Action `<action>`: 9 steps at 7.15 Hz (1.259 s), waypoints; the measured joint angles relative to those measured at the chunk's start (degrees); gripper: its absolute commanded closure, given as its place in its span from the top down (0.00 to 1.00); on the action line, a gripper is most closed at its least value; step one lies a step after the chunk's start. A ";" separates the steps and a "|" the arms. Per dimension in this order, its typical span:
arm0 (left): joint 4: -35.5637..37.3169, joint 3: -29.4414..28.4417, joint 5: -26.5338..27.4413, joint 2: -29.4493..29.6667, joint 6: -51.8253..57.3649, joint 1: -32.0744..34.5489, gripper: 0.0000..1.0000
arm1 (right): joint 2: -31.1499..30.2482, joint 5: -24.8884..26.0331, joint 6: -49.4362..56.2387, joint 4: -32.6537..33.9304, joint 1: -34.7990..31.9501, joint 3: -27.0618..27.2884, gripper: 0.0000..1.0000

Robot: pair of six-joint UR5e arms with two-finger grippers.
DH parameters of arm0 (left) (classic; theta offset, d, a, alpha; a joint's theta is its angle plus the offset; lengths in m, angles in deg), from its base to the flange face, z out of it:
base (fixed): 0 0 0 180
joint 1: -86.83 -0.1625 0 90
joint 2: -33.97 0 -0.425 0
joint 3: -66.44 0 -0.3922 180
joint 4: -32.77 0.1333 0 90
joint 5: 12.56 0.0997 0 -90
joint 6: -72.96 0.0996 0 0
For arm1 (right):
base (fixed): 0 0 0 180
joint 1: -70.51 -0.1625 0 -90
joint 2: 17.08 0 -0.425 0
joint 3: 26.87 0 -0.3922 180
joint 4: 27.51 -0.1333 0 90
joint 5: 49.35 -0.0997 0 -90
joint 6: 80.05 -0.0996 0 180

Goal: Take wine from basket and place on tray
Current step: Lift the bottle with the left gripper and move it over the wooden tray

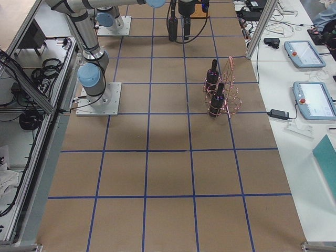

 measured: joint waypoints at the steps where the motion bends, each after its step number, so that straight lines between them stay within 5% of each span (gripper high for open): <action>1: 0.16 -0.04 0.02 0.12 0.00 0.00 0.50 | 0.00 -0.01 0.01 0.02 0.00 0.00 1.00; 3: 0.58 -0.21 0.02 0.27 -0.01 0.00 0.49 | 0.00 -0.02 0.03 -0.01 -0.01 0.00 1.00; 4: 0.71 -0.27 -0.04 0.36 -0.01 0.00 0.38 | 0.01 0.05 0.07 -0.02 0.00 0.00 1.00; 5: 0.79 -0.31 -0.12 0.41 0.03 0.00 0.00 | 0.03 0.16 0.09 -0.02 0.00 0.00 1.00; 9: 0.32 -0.75 -0.08 0.36 0.49 -0.26 0.00 | 0.03 0.20 0.02 -0.03 -0.01 0.08 1.00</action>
